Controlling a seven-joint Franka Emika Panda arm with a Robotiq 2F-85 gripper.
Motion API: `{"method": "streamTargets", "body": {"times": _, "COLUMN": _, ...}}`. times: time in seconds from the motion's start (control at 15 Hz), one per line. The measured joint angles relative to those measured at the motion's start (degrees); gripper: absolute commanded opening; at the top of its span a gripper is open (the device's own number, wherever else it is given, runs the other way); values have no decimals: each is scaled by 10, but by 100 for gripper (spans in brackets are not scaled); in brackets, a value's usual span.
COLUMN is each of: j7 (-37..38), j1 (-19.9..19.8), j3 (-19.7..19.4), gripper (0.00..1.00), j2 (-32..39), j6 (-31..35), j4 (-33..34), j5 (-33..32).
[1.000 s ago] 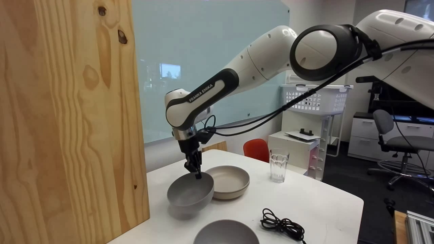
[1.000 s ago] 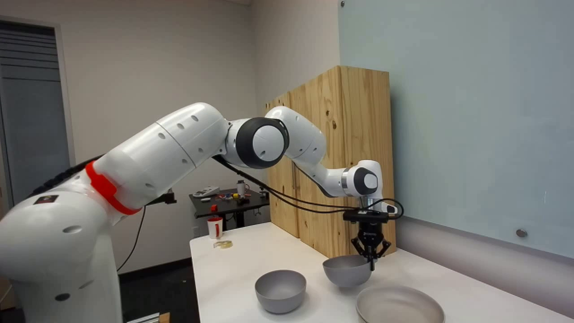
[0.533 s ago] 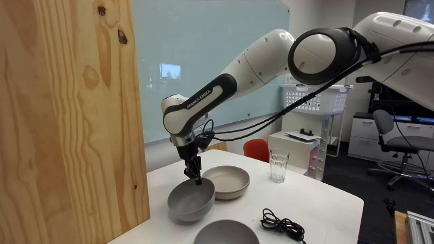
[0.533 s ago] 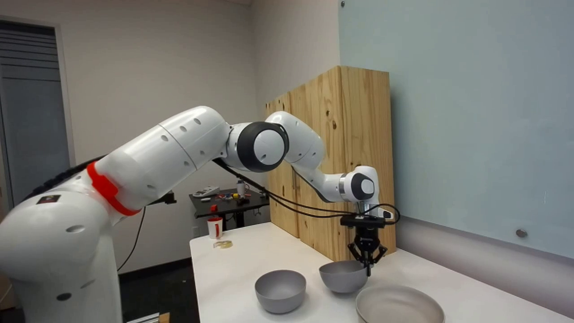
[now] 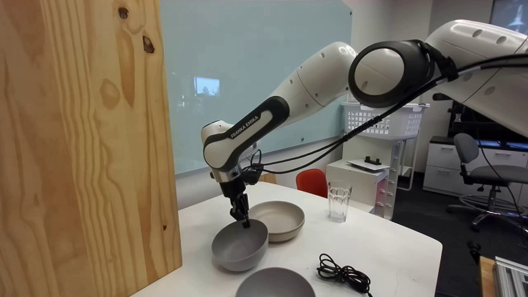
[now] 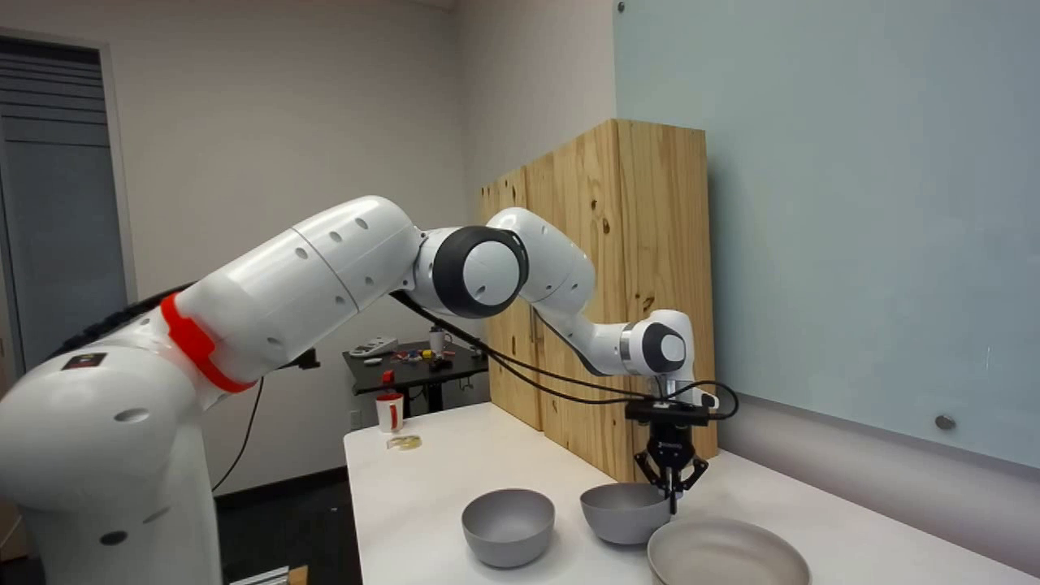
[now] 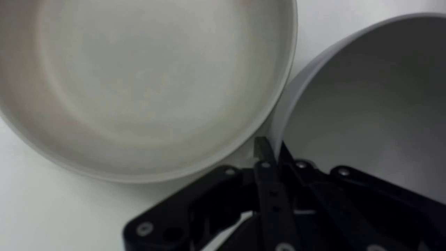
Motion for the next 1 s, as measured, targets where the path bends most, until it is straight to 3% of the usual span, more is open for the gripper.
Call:
{"method": "streamTargets", "body": {"times": 0.47, "j7": -42, "j1": 10, "j3": 19, "gripper": 1, "j2": 3, "j6": 39, "j4": -1, "j5": -4}}
{"method": "streamTargets", "body": {"times": 1.0, "j7": -64, "j1": 19, "j3": 27, "gripper": 1, "j2": 5, "j6": 18, "j4": -2, "j5": -5}}
